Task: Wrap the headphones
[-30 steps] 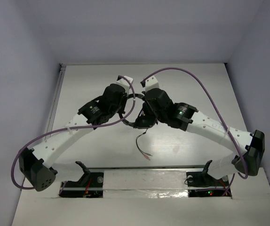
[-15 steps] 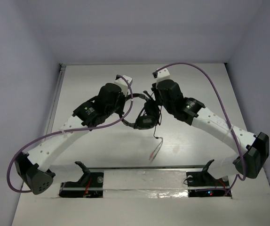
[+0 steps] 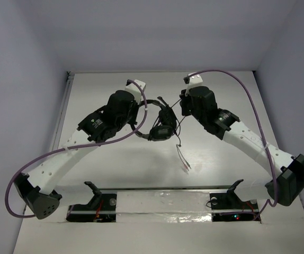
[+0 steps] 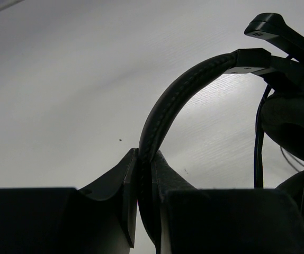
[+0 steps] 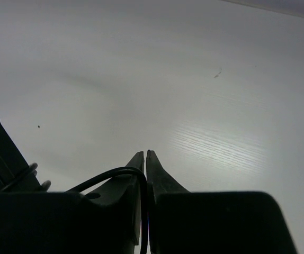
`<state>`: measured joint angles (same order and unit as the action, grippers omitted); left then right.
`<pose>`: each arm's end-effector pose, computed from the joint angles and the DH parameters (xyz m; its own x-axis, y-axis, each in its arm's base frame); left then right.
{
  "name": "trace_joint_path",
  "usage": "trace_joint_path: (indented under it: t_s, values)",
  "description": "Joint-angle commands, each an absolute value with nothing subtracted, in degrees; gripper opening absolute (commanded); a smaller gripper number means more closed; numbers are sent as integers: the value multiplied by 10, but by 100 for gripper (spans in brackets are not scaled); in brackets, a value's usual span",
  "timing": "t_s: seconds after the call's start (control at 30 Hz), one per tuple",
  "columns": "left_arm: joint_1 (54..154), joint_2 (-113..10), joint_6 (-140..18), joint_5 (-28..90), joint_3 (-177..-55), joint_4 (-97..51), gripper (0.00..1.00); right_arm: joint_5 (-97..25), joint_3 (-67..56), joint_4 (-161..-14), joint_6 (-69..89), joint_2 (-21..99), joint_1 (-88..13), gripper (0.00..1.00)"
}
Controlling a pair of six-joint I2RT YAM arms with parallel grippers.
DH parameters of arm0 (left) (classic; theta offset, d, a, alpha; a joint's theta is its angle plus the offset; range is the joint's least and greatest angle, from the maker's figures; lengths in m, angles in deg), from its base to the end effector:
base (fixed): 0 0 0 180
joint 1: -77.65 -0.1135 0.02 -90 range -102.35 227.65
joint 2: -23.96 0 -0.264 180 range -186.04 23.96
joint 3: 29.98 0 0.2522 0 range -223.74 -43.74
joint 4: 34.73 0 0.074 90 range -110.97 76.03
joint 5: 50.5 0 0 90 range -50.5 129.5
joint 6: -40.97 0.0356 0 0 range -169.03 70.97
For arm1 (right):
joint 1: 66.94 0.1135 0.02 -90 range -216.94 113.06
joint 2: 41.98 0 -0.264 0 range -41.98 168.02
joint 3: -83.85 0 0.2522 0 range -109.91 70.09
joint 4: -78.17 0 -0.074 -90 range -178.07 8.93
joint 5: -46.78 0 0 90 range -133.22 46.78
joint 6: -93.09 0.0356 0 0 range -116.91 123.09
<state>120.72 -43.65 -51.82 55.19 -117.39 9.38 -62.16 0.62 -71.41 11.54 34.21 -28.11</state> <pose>0.1932 -0.1674 0.3985 -0.3236 0.2384 -0.9157 0.4622 0.8843 0.0668 0.2457 0.1829 0.3581 -0.3588 -0.1104 -0.9269 -0.3116 0.9502 0.0075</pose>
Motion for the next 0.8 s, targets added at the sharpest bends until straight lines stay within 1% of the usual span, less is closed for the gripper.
trace_joint_path:
  t_s: [0.0, 0.07, 0.17, 0.2, 0.27, 0.33, 0.4, 0.5, 0.6, 0.63, 0.77]
  values:
    - [1212, -434, -504, 581, -1205, 117, 0, -647, -14, -722, 143, 325, -306, 10]
    - [1212, -437, -504, 599, -1207, 119, 0, -670, -17, -703, 143, 333, -306, 11]
    - [1212, -442, -506, 626, -1212, 119, 0, -692, -14, -697, 160, 341, -328, 15]
    - [1212, -442, -510, 629, -1213, 112, 0, -682, -10, -700, 167, 339, -336, 17]
    - [1212, -443, -518, 633, -1217, 109, 0, -663, -6, -709, 187, 333, -342, 18]
    - [1212, -430, -518, 597, -1208, 91, 0, -658, 0, -717, 195, 328, -358, 21]
    - [1212, -414, -518, 579, -1206, 80, 0, -644, -7, -713, 199, 344, -369, 20]
    - [1212, -397, -513, 509, -1205, 66, 0, -648, -15, -720, 200, 376, -375, 20]
    - [1212, -388, -508, 440, -1206, 75, 0, -632, -17, -752, 194, 383, -386, 21]
    - [1212, -386, -506, 409, -1206, 76, 0, -617, -15, -764, 192, 383, -386, 24]
    - [1212, -383, -501, 383, -1203, 81, 0, -562, -20, -802, 174, 380, -386, 32]
